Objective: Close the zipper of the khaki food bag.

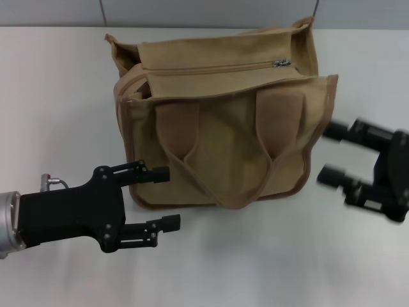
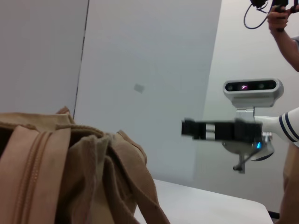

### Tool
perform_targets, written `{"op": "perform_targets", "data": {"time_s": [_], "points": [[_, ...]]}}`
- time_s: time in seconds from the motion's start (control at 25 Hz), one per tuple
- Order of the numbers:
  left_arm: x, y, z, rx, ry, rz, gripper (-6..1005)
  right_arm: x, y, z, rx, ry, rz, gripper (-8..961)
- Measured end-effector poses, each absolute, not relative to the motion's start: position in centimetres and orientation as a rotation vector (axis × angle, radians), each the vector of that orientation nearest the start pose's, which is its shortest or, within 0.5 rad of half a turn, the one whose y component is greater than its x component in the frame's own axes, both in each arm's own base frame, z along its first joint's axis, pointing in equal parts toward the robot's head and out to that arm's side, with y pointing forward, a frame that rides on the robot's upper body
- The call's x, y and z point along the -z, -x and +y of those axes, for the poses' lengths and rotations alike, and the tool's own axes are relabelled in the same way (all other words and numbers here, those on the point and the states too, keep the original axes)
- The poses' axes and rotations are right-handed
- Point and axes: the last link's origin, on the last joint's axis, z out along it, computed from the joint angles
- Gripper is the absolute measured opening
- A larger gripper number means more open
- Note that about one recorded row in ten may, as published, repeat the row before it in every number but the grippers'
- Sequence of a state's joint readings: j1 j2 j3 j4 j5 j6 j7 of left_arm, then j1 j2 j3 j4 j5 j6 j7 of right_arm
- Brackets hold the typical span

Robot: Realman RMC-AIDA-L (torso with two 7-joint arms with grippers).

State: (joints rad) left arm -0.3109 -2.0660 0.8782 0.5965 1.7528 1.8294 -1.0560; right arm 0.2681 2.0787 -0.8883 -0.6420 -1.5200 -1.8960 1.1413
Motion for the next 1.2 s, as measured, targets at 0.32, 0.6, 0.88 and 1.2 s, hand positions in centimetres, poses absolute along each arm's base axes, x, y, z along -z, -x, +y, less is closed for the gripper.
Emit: {"op": "perform_targets", "data": {"time_s": [0.32,0.6,0.88,1.2], "points": [[0.9,27.1,24.4,1.067,2.814,-0.322,785,0.2,-27.2,22.7,-1.233,2.670,0.317,698],[1.0,26.8,24.0,1.105,2.832,-0.318,785,0.7,-27.5,22.1,-1.234,2.676,0.326,698],[0.8,26.8,23.8,1.120,2.830,-0.314,785,1.0,-27.6,21.9,-1.216,2.711,0.334,698],[0.8,26.9,23.5,1.124,2.838,-0.319,784,1.0,-27.4,21.8,-1.235,2.722,0.332,698]]}}
